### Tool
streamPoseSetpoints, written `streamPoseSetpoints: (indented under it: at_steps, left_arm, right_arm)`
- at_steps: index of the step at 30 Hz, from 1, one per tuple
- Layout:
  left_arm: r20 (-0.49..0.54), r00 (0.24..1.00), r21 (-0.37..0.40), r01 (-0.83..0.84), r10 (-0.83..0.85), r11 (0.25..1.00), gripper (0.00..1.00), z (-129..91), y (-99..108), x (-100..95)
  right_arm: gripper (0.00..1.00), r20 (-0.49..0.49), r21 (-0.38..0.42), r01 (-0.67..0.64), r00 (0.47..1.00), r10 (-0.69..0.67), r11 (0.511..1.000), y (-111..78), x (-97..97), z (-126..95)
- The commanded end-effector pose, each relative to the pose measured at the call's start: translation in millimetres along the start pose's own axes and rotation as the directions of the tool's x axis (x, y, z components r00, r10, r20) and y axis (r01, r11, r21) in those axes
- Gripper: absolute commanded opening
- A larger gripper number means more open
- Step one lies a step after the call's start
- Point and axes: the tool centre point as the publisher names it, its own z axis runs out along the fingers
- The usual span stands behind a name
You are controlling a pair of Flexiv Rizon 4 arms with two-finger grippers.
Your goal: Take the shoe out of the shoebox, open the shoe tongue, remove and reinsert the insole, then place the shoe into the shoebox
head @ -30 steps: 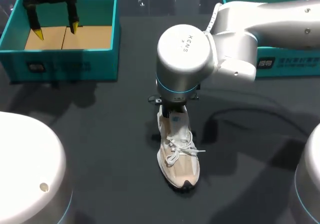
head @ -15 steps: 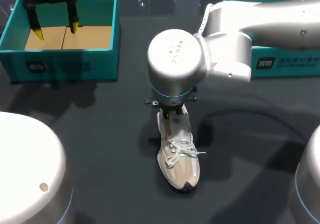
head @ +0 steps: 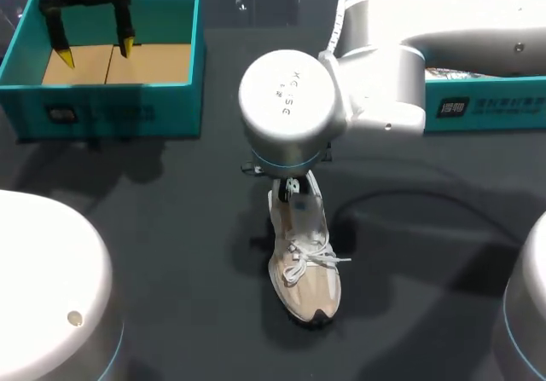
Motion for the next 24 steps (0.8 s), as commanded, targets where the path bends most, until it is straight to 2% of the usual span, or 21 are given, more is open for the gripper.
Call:
streamPoseSetpoints:
  at_steps: [1, 11, 14, 16, 18, 24]
  left_arm:
    - [0.000, 1.000, -0.002, 0.000, 0.000, 1.000, 1.00, -0.3, -0.5, 1.0]
    - [0.000, 1.000, -0.002, 0.000, 0.000, 1.000, 1.00, -0.3, -0.5, 1.0]
    - [0.000, 1.000, -0.002, 0.000, 0.000, 1.000, 1.00, -0.3, -0.5, 1.0]
    - [0.000, 1.000, -0.002, 0.000, 0.000, 1.000, 1.00, -0.3, -0.5, 1.0]
    - [0.000, 1.000, -0.002, 0.000, 0.000, 1.000, 1.00, -0.3, -0.5, 1.0]
    - [0.000, 1.000, -0.002, 0.000, 0.000, 1.000, 1.00, -0.3, -0.5, 1.0]
  right_arm:
    - [0.00, -0.062, -0.093, -0.052, 0.997, 0.047, 0.994, -9.5, -2.5, 18.5]
    - [0.00, -0.129, -0.084, -0.061, 0.990, 0.049, 0.995, -11.7, -5.8, 49.7]
    - [0.00, -0.137, -0.044, -0.051, 0.990, 0.045, 0.998, -11.8, -5.4, 60.8]
    - [0.00, -0.120, 0.014, -0.037, 0.992, 0.039, 0.999, -13.7, -3.0, 68.1]
    - [0.00, -0.129, 0.026, -0.031, 0.991, 0.034, 0.999, -16.7, -0.9, 72.0]
    - [0.00, -0.084, 0.154, -0.028, 0.996, 0.041, 0.988, -42.2, 8.1, 74.6]
